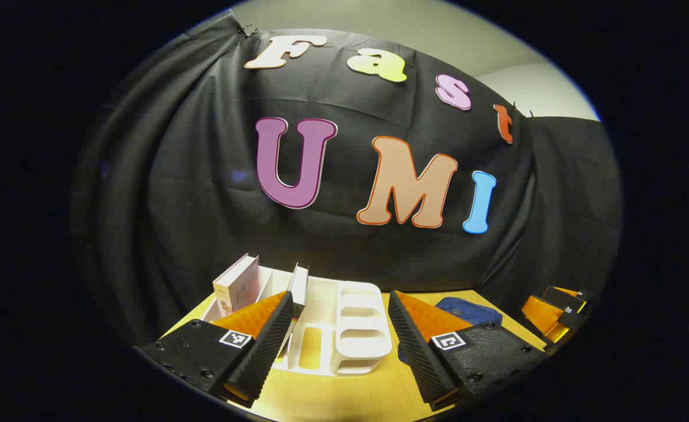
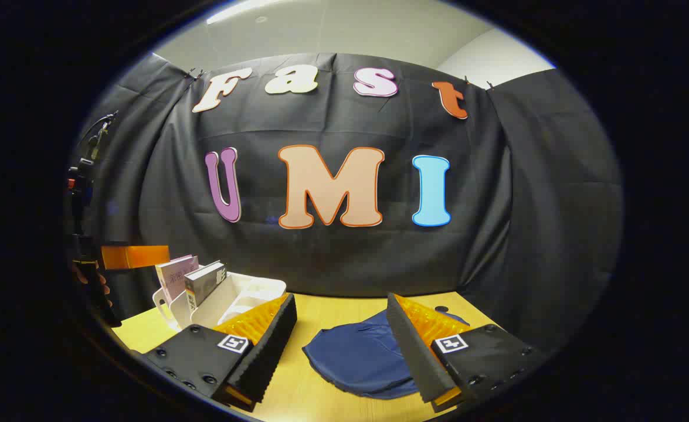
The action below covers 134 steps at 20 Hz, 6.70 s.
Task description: Open the schoolbag, grab two books from the bookshelf and put them into the schoolbag.
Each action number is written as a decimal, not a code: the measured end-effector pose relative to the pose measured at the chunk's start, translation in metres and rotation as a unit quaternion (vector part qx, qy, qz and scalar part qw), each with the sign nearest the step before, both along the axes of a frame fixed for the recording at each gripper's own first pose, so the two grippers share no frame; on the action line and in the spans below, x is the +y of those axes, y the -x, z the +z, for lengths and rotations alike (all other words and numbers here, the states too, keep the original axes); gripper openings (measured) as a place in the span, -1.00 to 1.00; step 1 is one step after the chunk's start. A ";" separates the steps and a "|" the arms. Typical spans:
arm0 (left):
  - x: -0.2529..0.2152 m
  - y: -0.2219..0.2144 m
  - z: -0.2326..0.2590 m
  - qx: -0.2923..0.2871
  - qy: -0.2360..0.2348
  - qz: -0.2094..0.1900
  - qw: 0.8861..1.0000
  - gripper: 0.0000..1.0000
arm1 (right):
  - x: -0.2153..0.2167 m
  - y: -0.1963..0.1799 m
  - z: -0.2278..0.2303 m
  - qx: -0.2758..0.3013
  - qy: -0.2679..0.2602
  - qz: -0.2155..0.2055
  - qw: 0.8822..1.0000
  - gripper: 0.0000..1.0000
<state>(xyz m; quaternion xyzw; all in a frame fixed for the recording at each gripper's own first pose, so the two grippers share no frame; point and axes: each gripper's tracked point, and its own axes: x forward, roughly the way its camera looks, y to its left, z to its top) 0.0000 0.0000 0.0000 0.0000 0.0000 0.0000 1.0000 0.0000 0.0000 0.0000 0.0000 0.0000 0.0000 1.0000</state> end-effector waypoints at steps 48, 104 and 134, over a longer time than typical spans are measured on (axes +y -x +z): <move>0.031 0.014 -0.026 0.049 -0.033 0.092 0.994 0.89 | -0.115 -0.027 -0.239 0.141 0.514 0.011 0.846 0.83; 0.063 -0.071 -0.020 0.152 -0.095 0.077 0.981 0.89 | -0.098 -0.122 -0.173 0.090 0.508 -0.004 0.857 -0.94; 0.124 -0.160 -0.126 0.570 -0.062 0.048 0.818 0.61 | -0.109 -0.123 -0.168 0.083 0.495 -0.006 0.865 -0.94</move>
